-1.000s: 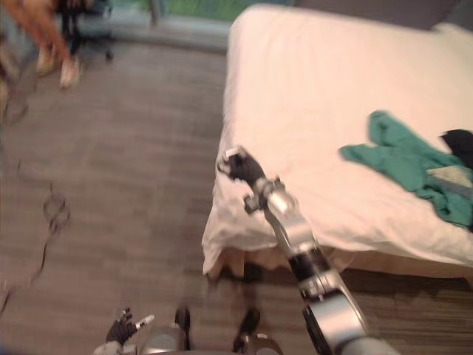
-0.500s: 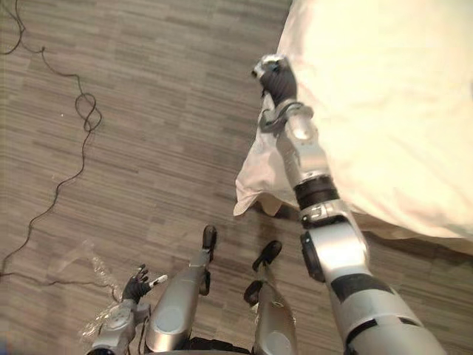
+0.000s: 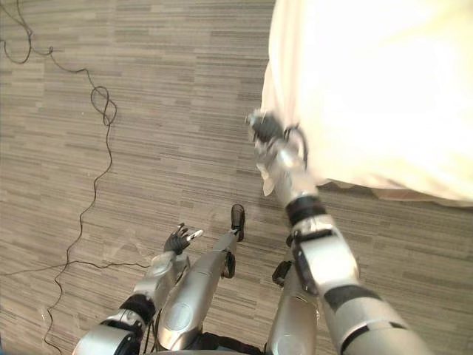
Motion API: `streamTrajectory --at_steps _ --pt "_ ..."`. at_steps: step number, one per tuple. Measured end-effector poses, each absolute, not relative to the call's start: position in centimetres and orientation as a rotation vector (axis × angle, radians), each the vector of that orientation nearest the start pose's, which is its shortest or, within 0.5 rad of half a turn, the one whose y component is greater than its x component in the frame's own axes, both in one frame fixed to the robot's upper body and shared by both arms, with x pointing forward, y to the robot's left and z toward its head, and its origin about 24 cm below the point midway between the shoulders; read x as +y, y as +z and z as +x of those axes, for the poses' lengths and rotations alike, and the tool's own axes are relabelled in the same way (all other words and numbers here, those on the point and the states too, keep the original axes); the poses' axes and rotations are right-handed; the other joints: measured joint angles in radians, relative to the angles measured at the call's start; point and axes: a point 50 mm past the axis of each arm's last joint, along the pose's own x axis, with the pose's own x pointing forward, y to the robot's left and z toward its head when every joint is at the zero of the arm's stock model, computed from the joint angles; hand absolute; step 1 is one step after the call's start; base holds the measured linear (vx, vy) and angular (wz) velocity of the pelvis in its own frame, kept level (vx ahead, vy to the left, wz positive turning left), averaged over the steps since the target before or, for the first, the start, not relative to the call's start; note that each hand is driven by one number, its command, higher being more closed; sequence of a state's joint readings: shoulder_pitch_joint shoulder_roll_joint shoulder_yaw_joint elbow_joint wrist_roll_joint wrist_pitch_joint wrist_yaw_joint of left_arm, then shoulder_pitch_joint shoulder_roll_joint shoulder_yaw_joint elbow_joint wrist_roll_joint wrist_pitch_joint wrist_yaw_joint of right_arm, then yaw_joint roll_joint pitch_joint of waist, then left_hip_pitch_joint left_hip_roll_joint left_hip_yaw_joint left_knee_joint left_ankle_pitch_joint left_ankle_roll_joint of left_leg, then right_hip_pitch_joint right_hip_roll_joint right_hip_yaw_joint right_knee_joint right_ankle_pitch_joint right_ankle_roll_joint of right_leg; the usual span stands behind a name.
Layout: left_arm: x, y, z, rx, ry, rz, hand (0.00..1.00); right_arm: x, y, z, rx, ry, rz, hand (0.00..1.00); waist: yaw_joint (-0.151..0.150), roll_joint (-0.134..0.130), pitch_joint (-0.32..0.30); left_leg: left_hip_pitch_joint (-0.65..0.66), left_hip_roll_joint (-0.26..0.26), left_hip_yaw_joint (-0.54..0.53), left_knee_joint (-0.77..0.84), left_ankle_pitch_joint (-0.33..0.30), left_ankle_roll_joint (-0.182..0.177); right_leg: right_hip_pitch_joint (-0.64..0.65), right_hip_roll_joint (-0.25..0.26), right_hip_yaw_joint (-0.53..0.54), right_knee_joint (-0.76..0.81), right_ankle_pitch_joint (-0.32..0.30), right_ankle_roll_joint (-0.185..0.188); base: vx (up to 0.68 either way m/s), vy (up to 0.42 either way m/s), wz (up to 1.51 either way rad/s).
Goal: Tidy the bed and pick cloth on bed and put in laundry
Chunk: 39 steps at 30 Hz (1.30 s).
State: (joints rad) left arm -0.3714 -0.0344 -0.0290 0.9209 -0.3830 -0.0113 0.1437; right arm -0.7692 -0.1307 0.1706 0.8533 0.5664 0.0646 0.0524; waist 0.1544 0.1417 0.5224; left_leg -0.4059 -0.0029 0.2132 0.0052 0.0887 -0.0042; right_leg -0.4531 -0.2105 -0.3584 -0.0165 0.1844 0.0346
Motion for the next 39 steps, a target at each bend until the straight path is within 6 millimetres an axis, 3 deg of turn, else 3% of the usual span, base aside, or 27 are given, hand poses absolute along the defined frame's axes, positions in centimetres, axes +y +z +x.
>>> streamTrajectory --at_steps 3,6,8,9,13,17,19,21,23,26,28,30,33,35,36,38,39 --pt "11.7 -6.4 28.1 0.615 0.149 -0.359 0.0 -10.6 1.1 34.2 0.394 0.214 0.28 1.0 -0.042 -0.001 0.0 0.013 0.0 0.028 -0.005 0.0 0.0 -0.013 -0.004 0.031 0.02 -0.004 0.001 0.07 0.024 -0.25" --pt "11.7 -6.5 28.0 0.629 0.163 -0.382 0.0 -10.8 -1.0 32.7 0.452 0.185 0.289 1.0 -0.071 -0.001 0.0 0.058 0.003 0.048 -0.028 -0.001 -0.002 0.001 -0.001 0.049 0.026 -0.008 -0.001 0.05 0.0 -0.34" --pt "11.6 -6.7 27.9 0.647 0.169 -0.399 0.0 -11.7 -2.3 31.6 0.458 0.135 0.307 1.0 -0.113 -0.004 -0.002 0.095 0.005 0.05 -0.038 -0.003 -0.006 0.029 0.003 0.055 0.029 -0.021 0.005 0.03 -0.004 -0.15" --pt "11.6 -6.7 27.9 0.647 0.167 -0.397 0.0 -12.1 -2.5 31.4 0.453 0.111 0.324 1.0 -0.12 -0.005 -0.002 0.102 0.006 0.051 -0.039 -0.005 -0.007 0.038 0.006 0.056 0.025 -0.024 0.01 0.04 -0.004 -0.03" --pt "12.6 -7.3 27.3 0.663 0.187 -0.368 0.0 -16.7 -4.9 28.7 0.425 -0.123 0.516 1.0 -0.146 -0.036 -0.008 0.145 0.019 0.073 -0.04 -0.028 -0.021 0.099 0.035 0.077 -0.035 -0.01 0.017 0.05 -0.017 -0.14" --pt "16.0 -9.4 24.5 0.733 0.295 -0.316 0.0 -22.3 -7.7 24.0 0.374 -0.389 0.655 1.0 -0.178 -0.091 -0.041 0.245 0.038 0.135 -0.039 -0.059 -0.028 0.187 0.066 0.13 -0.079 0.01 0.015 0.14 -0.031 -0.46" --pt "17.4 -10.1 23.3 0.771 0.342 -0.32 0.0 -24.6 -8.0 22.3 0.319 -0.479 0.7 1.0 -0.186 -0.107 -0.079 0.284 0.048 0.165 -0.039 -0.076 -0.034 0.21 0.073 0.145 -0.078 0.005 0.013 0.15 -0.026 -0.56" --pt "19.7 -11.0 21.7 0.819 0.393 -0.323 0.0 -29.4 -6.7 19.7 0.137 -0.595 0.753 1.0 -0.202 -0.109 -0.16 0.358 0.067 0.194 -0.041 -0.098 -0.05 0.27 0.093 0.154 -0.078 -0.015 0.011 0.19 -0.04 -0.43" --pt "20.8 -11.2 21.0 0.83 0.409 -0.318 0.0 -31.1 -5.4 18.9 0.035 -0.601 0.756 1.0 -0.203 -0.111 -0.192 0.398 0.077 0.205 -0.043 -0.109 -0.059 0.308 0.103 0.153 -0.078 -0.029 0.007 0.11 -0.032 -0.17" --pt "23.1 -11.8 18.8 0.863 0.438 -0.332 0.0 -33.4 -0.2 18.3 -0.262 -0.483 0.689 1.0 -0.204 -0.117 -0.286 0.482 0.099 0.219 -0.061 -0.12 -0.075 0.387 0.125 0.143 -0.079 -0.064 0.008 0.11 -0.047 -0.02" --pt "23.6 -12.3 17.5 0.89 0.426 -0.319 0.0 -33.2 3.2 18.8 -0.397 -0.357 0.629 1.0 -0.204 -0.122 -0.32 0.507 0.106 0.219 -0.06 -0.13 -0.073 0.418 0.131 0.131 -0.079 -0.077 0.005 0.04 -0.02 0.07" --pt "23.5 -13.3 15.2 0.947 0.417 -0.323 0.0 -31.6 6.7 20.1 -0.486 -0.16 0.565 1.0 -0.196 -0.134 -0.358 0.53 0.111 0.219 -0.058 -0.136 -0.072 0.44 0.133 0.124 -0.081 -0.085 0.0 0.03 -0.008 0.05" --pt "22.7 -14.2 13.1 1.005 0.406 -0.32 0.0 -28.9 8.5 21.9 -0.487 0.038 0.54 1.0 -0.192 -0.139 -0.365 0.551 0.112 0.214 -0.058 -0.137 -0.074 0.469 0.133 0.117 -0.085 -0.087 0.003 0.01 0.004 0.06" --pt "21.5 -15.2 10.9 1.087 0.368 -0.292 0.0 -24.8 9.1 24.0 -0.423 0.242 0.577 1.0 -0.188 -0.137 -0.378 0.556 0.11 0.208 -0.058 -0.137 -0.074 0.473 0.131 0.11 -0.085 -0.088 0.004 -0.03 0.003 0.06" --pt "21.2 -15.4 10.6 1.104 0.358 -0.283 0.0 -23.7 9.1 24.5 -0.403 0.289 0.589 1.0 -0.186 -0.135 -0.377 0.559 0.11 0.207 -0.058 -0.137 -0.074 0.475 0.13 0.109 -0.085 -0.088 0.004 -0.02 -0.007 0.06" --pt "20.2 -15.7 10.5 1.136 0.305 -0.245 0.0 -19.3 9.9 26.8 -0.331 0.457 0.607 1.0 -0.164 -0.123 -0.375 0.532 0.108 0.187 -0.054 -0.137 -0.073 0.459 0.127 0.102 -0.086 -0.088 0.004 -0.08 -0.013 0.12" --pt "20.0 -15.7 10.8 1.133 0.296 -0.239 0.0 -18.3 10.5 27.5 -0.33 0.49 0.608 1.0 -0.162 -0.119 -0.373 0.515 0.107 0.184 -0.052 -0.136 -0.073 0.447 0.124 0.098 -0.085 -0.082 0.0 -0.12 -0.022 0.21"
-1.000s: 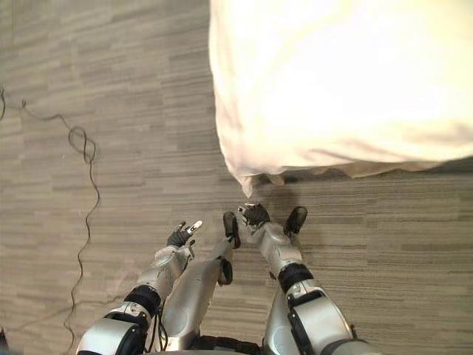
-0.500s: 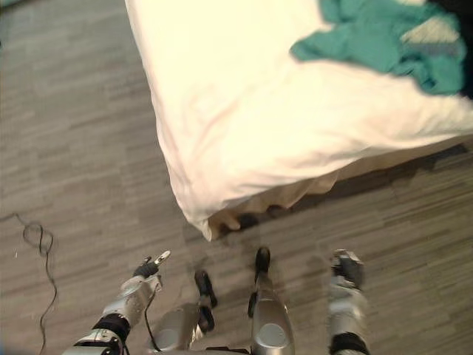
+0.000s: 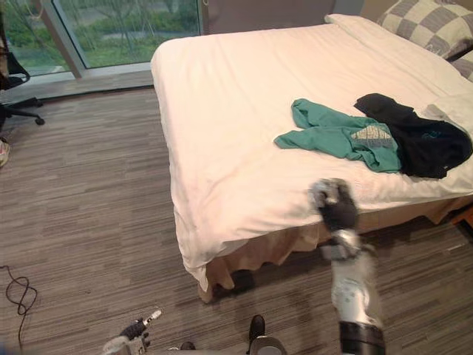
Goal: Tidy the bed and pick cloth on bed and put in laundry
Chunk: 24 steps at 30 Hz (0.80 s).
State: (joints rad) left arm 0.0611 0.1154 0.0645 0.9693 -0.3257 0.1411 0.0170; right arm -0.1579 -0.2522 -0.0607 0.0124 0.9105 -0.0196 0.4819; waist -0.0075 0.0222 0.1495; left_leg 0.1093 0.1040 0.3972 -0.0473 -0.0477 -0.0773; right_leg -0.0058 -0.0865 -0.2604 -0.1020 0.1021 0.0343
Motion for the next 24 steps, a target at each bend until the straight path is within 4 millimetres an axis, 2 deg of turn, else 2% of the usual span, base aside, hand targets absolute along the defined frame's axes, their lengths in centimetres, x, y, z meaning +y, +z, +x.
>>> streamTrajectory --at_steps 1,3,4,5,7,8,9,11,14,16,17,19,21,24 --pt "19.4 -15.3 12.6 1.099 0.266 -0.222 0.0 -16.1 13.2 30.3 -0.354 0.541 0.605 1.0 0.005 0.006 0.02 -0.062 -0.008 -0.017 0.007 0.01 0.002 -0.059 -0.008 -0.003 0.0 0.016 -0.001 -0.09 -0.021 0.2" --pt "19.1 -14.7 14.3 1.055 0.245 -0.216 0.0 -15.4 15.8 32.2 -0.402 0.553 0.598 1.0 0.017 0.013 0.061 -0.109 -0.013 -0.027 0.014 0.025 0.007 -0.097 -0.015 -0.005 0.0 0.031 -0.005 -0.09 -0.019 0.18" --pt "18.9 -14.1 15.9 1.01 0.228 -0.206 0.0 -15.0 18.0 33.4 -0.444 0.547 0.592 1.0 0.024 0.015 0.101 -0.139 -0.018 -0.031 0.015 0.04 0.009 -0.129 -0.019 -0.004 0.001 0.043 -0.008 -0.14 -0.018 0.21" --pt "18.7 -13.0 18.6 0.93 0.216 -0.214 0.0 -14.4 21.9 35.0 -0.515 0.525 0.599 1.0 0.029 0.026 0.168 -0.2 -0.025 -0.045 0.014 0.065 0.015 -0.185 -0.024 -0.005 0.006 0.062 -0.01 -0.15 -0.017 0.23" --pt "18.8 -11.6 21.1 0.851 0.204 -0.218 0.0 -14.5 25.2 36.0 -0.581 0.486 0.616 1.0 0.033 0.036 0.221 -0.264 -0.028 -0.059 0.009 0.093 0.024 -0.242 -0.027 -0.014 0.006 0.085 -0.021 -0.11 -0.022 0.27" --pt "18.7 -10.8 22.4 0.808 0.194 -0.211 0.0 -15.3 26.3 36.6 -0.604 0.423 0.646 1.0 0.045 0.04 0.238 -0.309 -0.03 -0.072 0.003 0.117 0.033 -0.289 -0.026 -0.016 0.006 0.1 -0.024 -0.07 -0.023 0.23" --pt "18.5 -10.3 23.5 0.782 0.186 -0.206 0.0 -16.5 26.4 37.1 -0.611 0.348 0.695 1.0 0.058 0.042 0.24 -0.349 -0.034 -0.075 -0.008 0.132 0.035 -0.332 -0.025 -0.016 0.006 0.11 -0.03 -0.03 -0.008 0.17" --pt "18.0 -9.3 25.2 0.746 0.166 -0.187 0.0 -18.3 26.3 37.4 -0.624 0.251 0.766 1.0 0.066 0.05 0.259 -0.391 -0.037 -0.077 -0.005 0.141 0.041 -0.373 -0.025 -0.004 0.006 0.131 -0.027 0.0 0.036 0.06" --pt "16.9 -7.7 27.3 0.689 0.154 -0.175 0.0 -20.0 26.6 37.5 -0.658 0.147 0.83 1.0 0.059 0.06 0.272 -0.465 -0.054 -0.056 -0.001 0.146 0.049 -0.465 -0.035 0.043 0.006 0.164 -0.008 0.0 0.062 -0.18" --pt "15.9 -6.7 28.4 0.65 0.164 -0.207 0.0 -20.5 27.6 36.7 -0.717 0.138 0.88 1.0 0.047 0.066 0.285 -0.509 -0.065 -0.028 0.012 0.14 0.06 -0.513 -0.053 0.066 0.006 0.169 -0.006 -0.01 0.092 -0.27" --pt "15.1 -5.9 29.2 0.617 0.171 -0.24 0.0 -20.9 28.6 35.7 -0.791 0.153 0.927 1.0 0.043 0.066 0.318 -0.519 -0.068 -0.006 0.038 0.122 0.073 -0.525 -0.057 0.091 0.006 0.169 -0.006 -0.03 0.115 -0.34" --pt "14.1 -5.0 29.8 0.591 0.169 -0.26 0.0 -21.3 29.0 34.3 -0.862 0.175 0.955 1.0 0.04 0.064 0.338 -0.553 -0.058 0.025 0.097 0.087 0.074 -0.549 -0.058 0.113 0.006 0.169 -0.006 -0.03 0.086 -0.36" --pt "13.6 -4.8 30.0 0.606 0.18 -0.296 0.0 -22.0 28.2 33.6 -0.879 0.169 0.966 1.0 0.029 0.062 0.343 -0.58 -0.04 0.043 0.153 0.053 0.071 -0.562 -0.055 0.136 0.007 0.17 -0.008 -0.02 0.041 -0.32" --pt "13.8 -4.1 30.8 0.605 0.213 -0.361 0.0 -23.9 26.0 32.8 -0.893 0.133 0.955 1.0 0.012 0.051 0.349 -0.595 -0.005 0.084 0.227 0.003 0.062 -0.588 -0.035 0.166 0.044 0.154 -0.013 -0.02 -0.004 -0.46"
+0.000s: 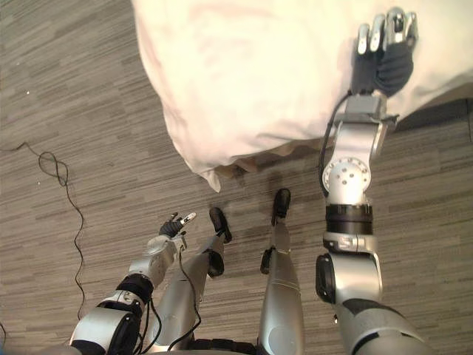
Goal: Tidy the bed and pick cloth on bed and put in laundry
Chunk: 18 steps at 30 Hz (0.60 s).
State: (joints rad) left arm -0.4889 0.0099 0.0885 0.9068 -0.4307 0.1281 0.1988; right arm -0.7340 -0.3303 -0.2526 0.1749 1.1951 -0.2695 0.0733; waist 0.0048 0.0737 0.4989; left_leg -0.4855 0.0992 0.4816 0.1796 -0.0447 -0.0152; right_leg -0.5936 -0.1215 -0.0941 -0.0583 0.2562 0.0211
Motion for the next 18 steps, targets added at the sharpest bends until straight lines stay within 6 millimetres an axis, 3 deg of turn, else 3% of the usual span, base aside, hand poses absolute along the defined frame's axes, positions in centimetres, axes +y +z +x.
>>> streamTrajectory --at_steps 2,3,5,10,11,16,18 --pt "14.4 -2.7 32.1 0.563 0.233 -0.421 0.0 -26.5 22.8 32.5 -0.854 0.025 0.991 1.0 -0.024 -0.002 0.001 -0.017 0.024 0.009 0.052 -0.031 -0.005 -0.008 0.013 0.01 0.013 -0.01 -0.002 -0.01 -0.048 -0.25" --pt "14.5 -2.3 32.4 0.553 0.235 -0.436 0.0 -27.2 21.8 32.5 -0.836 -0.005 0.998 1.0 -0.027 -0.003 0.002 -0.02 0.03 0.013 0.061 -0.038 -0.005 -0.01 0.016 0.015 0.014 -0.01 -0.002 -0.01 -0.053 -0.27" --pt "14.9 -1.3 33.3 0.523 0.221 -0.442 0.0 -28.8 18.0 32.0 -0.744 -0.092 1.004 1.0 -0.038 -0.007 0.004 -0.02 0.049 0.036 0.097 -0.064 -0.009 -0.011 0.029 0.033 0.014 -0.01 -0.002 0.02 -0.065 -0.34" --pt "15.8 -0.3 34.0 0.481 0.22 -0.454 0.0 -29.2 13.2 31.0 -0.625 -0.112 1.0 1.0 -0.049 -0.012 0.007 0.012 0.084 0.062 0.153 -0.108 -0.016 0.018 0.051 0.054 0.024 -0.009 -0.002 0.05 -0.034 -0.28" --pt "15.8 -0.3 33.9 0.481 0.22 -0.454 0.0 -29.3 11.7 30.5 -0.59 -0.124 0.996 0.0 -0.05 -0.013 0.007 0.036 0.087 0.063 0.154 -0.112 -0.018 0.044 0.054 0.054 0.024 -0.01 -0.001 0.07 -0.017 -0.08" --pt "16.7 -1.3 33.1 0.495 0.234 -0.446 0.0 -28.5 6.1 28.9 -0.375 -0.19 0.871 0.0 -0.049 -0.028 0.002 0.133 0.092 0.071 0.15 -0.134 -0.018 0.139 0.058 0.054 0.022 -0.038 -0.001 0.04 -0.016 -0.08" --pt "17.3 -2.8 31.8 0.538 0.256 -0.436 0.0 -27.0 1.4 27.3 -0.096 -0.226 0.628 0.0 -0.046 -0.044 -0.007 0.193 0.091 0.08 0.13 -0.137 -0.022 0.199 0.061 0.051 0.0 -0.045 -0.003 0.06 -0.02 -0.08"
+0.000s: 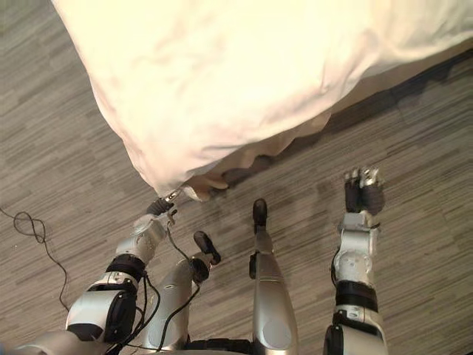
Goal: Tidy the bed and pick cloth on bed and put in laundry
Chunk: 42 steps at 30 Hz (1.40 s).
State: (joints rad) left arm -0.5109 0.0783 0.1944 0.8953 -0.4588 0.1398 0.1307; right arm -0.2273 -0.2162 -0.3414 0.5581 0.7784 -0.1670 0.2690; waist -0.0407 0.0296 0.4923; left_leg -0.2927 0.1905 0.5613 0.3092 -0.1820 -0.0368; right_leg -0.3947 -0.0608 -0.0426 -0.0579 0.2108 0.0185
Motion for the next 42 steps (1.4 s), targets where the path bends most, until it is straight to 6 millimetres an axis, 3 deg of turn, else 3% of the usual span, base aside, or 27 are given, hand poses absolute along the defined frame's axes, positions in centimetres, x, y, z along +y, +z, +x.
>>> streamTrajectory --at_steps 1,3,5,8,11,15,18,22,25,26,28,30,31,32,33,34,35,36,37,38,40,42 --pt "17.4 -3.3 31.3 0.551 0.263 -0.433 0.0 -26.4 0.2 26.8 -0.021 -0.223 0.564 0.0 0.001 -0.006 -0.006 0.013 0.0 0.003 -0.007 0.0 -0.001 0.013 0.002 0.0 -0.007 -0.001 -0.001 0.08 -0.019 -0.08" --pt "17.8 -5.5 29.1 0.612 0.287 -0.391 0.0 -23.6 -4.7 23.7 0.239 -0.176 0.397 0.0 0.004 -0.023 -0.037 0.07 0.003 0.007 -0.033 0.004 -0.017 0.07 0.01 -0.01 -0.027 -0.008 -0.006 0.09 -0.014 -0.02" --pt "17.9 -7.4 26.8 0.669 0.317 -0.393 0.0 -22.2 -7.8 21.1 0.4 -0.165 0.35 0.0 0.004 -0.028 -0.088 0.109 0.006 0.009 -0.052 0.004 -0.027 0.097 0.022 -0.009 -0.032 -0.014 -0.009 0.1 -0.002 -0.07" --pt "17.8 -10.4 22.7 0.76 0.377 -0.367 0.0 -20.9 -11.1 17.8 0.606 -0.153 0.293 0.0 0.025 -0.029 -0.166 0.176 0.002 -0.036 -0.039 -0.002 -0.039 0.158 0.042 0.04 -0.036 -0.021 -0.006 0.16 0.02 -0.4" --pt "17.9 -12.4 19.4 0.847 0.397 -0.307 0.0 -20.5 -12.9 15.8 0.741 -0.135 0.238 0.0 0.032 -0.022 -0.218 0.245 -0.017 -0.085 -0.041 -0.011 -0.05 0.202 0.044 0.093 -0.037 -0.032 0.009 0.1 0.007 -0.6" --pt "17.5 -13.5 17.7 0.912 0.353 -0.217 0.0 -20.6 -14.2 12.8 0.837 -0.175 0.237 0.0 0.024 0.006 -0.246 0.342 -0.035 -0.109 -0.112 -0.047 -0.052 0.257 0.05 0.109 -0.039 -0.039 0.022 -0.03 0.057 -0.22" --pt "18.2 -14.5 15.2 0.979 0.301 -0.084 0.0 -20.8 -14.7 10.9 0.869 -0.215 0.23 0.0 0.004 -0.032 -0.287 0.421 -0.062 -0.1 -0.171 -0.056 -0.05 0.303 0.039 0.125 -0.045 -0.049 0.036 -0.1 0.06 -0.14" --pt "18.0 -15.5 12.7 1.048 0.232 0.004 0.0 -20.9 -15.3 8.1 0.914 -0.238 0.225 0.0 -0.001 -0.034 -0.323 0.458 -0.076 -0.057 -0.187 -0.058 -0.045 0.316 0.026 0.119 -0.044 -0.055 0.03 -0.06 0.059 -0.21" --pt "18.1 -15.7 11.8 1.07 0.23 0.021 0.0 -21.4 -15.3 7.5 0.914 -0.254 0.218 0.0 -0.004 -0.008 -0.323 0.491 -0.053 0.022 -0.191 -0.054 -0.039 0.272 0.003 -0.051 0.096 -0.112 -0.019 0.05 0.012 -0.65" --pt "18.2 -15.9 11.3 1.083 0.231 0.024 0.0 -21.4 -15.3 7.3 0.912 -0.257 0.215 0.0 -0.014 -0.006 -0.323 0.506 -0.049 0.037 -0.186 -0.055 -0.041 0.251 -0.003 -0.09 0.165 -0.146 -0.021 0.14 -0.016 -0.53" --pt "18.3 -15.9 11.2 1.089 0.217 0.053 0.0 -21.5 -15.4 6.8 0.918 -0.259 0.214 0.0 -0.031 -0.012 -0.327 0.524 -0.056 0.021 -0.163 -0.05 -0.046 0.226 0.007 -0.116 0.242 -0.154 -0.028 0.11 -0.067 -0.58" --pt "18.0 -15.9 11.3 1.085 0.195 0.067 0.0 -21.4 -15.4 6.7 0.917 -0.248 0.21 0.0 -0.029 -0.013 -0.325 0.523 -0.067 -0.004 -0.131 -0.038 -0.013 0.221 0.008 -0.117 0.244 -0.15 -0.045 0.01 -0.109 -0.83" --pt "17.8 -15.8 11.7 1.074 0.186 0.071 0.0 -21.4 -15.3 7.1 0.907 -0.237 0.204 0.0 -0.027 -0.023 -0.319 0.519 -0.101 -0.045 -0.156 -0.07 0.016 0.223 0.02 -0.089 0.205 -0.134 -0.047 -0.14 -0.011 -1.14" --pt "17.3 -15.8 11.8 1.069 0.172 0.07 0.0 -22.0 -15.1 8.0 0.889 -0.24 0.192 0.0 -0.01 0.026 -0.32 0.507 -0.115 -0.05 -0.23 -0.079 0.027 0.236 0.047 -0.132 0.149 -0.171 -0.062 -0.17 0.028 -1.4" --pt "17.2 -15.8 11.7 1.072 0.164 0.072 0.0 -22.6 -15.1 7.9 0.898 -0.249 0.178 0.0 -0.001 0.032 -0.326 0.525 -0.101 0.001 -0.242 -0.079 0.011 0.211 0.027 -0.234 0.221 -0.236 -0.087 -0.17 0.044 -1.45" --pt "17.2 -15.8 11.6 1.069 0.154 0.088 0.0 -22.8 -14.9 8.5 0.882 -0.242 0.166 0.0 -0.012 0.031 -0.321 0.527 -0.086 0.056 -0.233 -0.069 0.005 0.17 -0.045 -0.357 0.438 -0.32 -0.106 -0.01 -0.033 -1.13" --pt "17.3 -15.9 11.3 1.078 0.151 0.098 0.0 -22.7 -15.0 8.3 0.888 -0.238 0.164 0.0 -0.03 0.02 -0.32 0.543 -0.08 0.09 -0.238 -0.062 -0.007 0.196 -0.093 -0.434 0.549 -0.385 -0.1 0.04 -0.064 -0.89" --pt "17.3 -15.9 11.2 1.08 0.151 0.098 0.0 -22.6 -15.0 8.2 0.891 -0.237 0.164 0.0 -0.031 0.02 -0.319 0.553 -0.075 0.111 -0.24 -0.06 -0.013 0.22 -0.104 -0.46 0.561 -0.404 -0.094 0.11 -0.096 -0.94" --pt "17.4 -15.9 11.2 1.078 0.15 0.109 0.0 -22.3 -15.1 8.1 0.899 -0.21 0.156 0.0 -0.026 0.011 -0.326 0.571 -0.076 0.148 -0.235 -0.055 -0.023 0.279 -0.114 -0.492 0.515 -0.402 -0.064 0.14 -0.122 -1.29" --pt "18.0 -15.8 11.5 1.071 0.134 0.152 0.0 -21.6 -15.2 8.4 0.903 -0.165 0.154 0.0 -0.024 -0.007 -0.334 0.57 -0.079 0.175 -0.223 -0.052 -0.03 0.311 -0.07 -0.45 0.391 -0.398 -0.04 0.15 -0.126 -1.34" --pt "17.5 -15.7 11.9 1.069 0.105 0.165 0.0 -21.9 -15.0 8.8 0.895 -0.148 0.124 0.0 -0.028 0.021 -0.321 0.551 -0.039 0.197 -0.149 -0.032 -0.04 0.369 0.001 -0.398 0.229 -0.308 -0.057 0.12 -0.14 -1.12" --pt "16.9 -15.6 12.5 1.05 0.082 0.167 0.0 -22.0 -15.0 8.7 0.906 -0.142 0.114 0.0 -0.029 0.011 -0.316 0.538 -0.045 0.186 -0.153 -0.041 -0.043 0.416 0.017 -0.341 0.115 -0.249 -0.065 0.0 -0.144 -0.89"
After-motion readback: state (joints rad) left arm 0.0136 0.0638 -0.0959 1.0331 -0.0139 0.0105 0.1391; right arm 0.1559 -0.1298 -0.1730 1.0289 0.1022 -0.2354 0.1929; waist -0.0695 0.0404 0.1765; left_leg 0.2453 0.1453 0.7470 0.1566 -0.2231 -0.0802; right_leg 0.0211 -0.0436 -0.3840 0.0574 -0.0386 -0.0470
